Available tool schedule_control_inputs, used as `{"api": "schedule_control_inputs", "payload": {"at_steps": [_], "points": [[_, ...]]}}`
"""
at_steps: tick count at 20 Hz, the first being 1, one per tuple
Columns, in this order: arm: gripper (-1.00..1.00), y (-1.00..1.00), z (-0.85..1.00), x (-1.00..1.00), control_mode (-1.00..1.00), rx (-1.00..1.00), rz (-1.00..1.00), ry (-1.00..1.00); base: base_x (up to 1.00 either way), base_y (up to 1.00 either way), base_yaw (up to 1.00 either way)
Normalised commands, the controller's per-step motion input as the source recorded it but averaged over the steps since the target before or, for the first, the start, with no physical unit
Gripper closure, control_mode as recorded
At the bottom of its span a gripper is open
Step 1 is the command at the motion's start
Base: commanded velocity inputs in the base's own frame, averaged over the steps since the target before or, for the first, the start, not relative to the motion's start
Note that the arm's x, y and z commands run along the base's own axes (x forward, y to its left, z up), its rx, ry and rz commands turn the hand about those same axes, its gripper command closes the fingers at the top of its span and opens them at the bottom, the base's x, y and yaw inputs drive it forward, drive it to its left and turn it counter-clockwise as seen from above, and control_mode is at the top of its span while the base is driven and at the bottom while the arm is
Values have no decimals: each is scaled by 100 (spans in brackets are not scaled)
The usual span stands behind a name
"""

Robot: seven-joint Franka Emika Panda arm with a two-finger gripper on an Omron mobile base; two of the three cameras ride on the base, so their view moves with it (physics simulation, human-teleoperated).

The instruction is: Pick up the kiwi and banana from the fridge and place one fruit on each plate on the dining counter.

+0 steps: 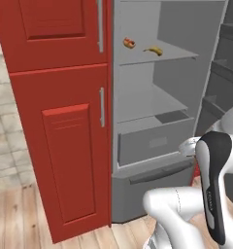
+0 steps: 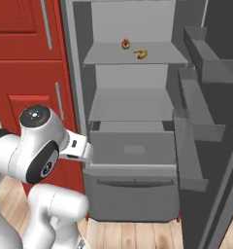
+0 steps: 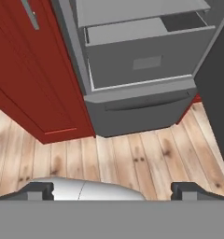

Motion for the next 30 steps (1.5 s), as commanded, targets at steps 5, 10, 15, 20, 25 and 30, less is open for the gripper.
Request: {"api": "schedule_control_inputs", "payload": {"at_steps": [5,10,15,20,25,30], "points": [[-100,0,0,0,100,0,0,0,60,-31,6],[-100,0,0,0,100,0,0,0,59,-36,8],[-100,0,0,0,100,0,0,0,53,-38,6],[-100,0,0,0,100,0,0,0,64,-32,9],[-100,0,0,0,100,0,0,0,79,-19,13],[-100,0,0,0,100,0,0,0,79,-16,14]]}}
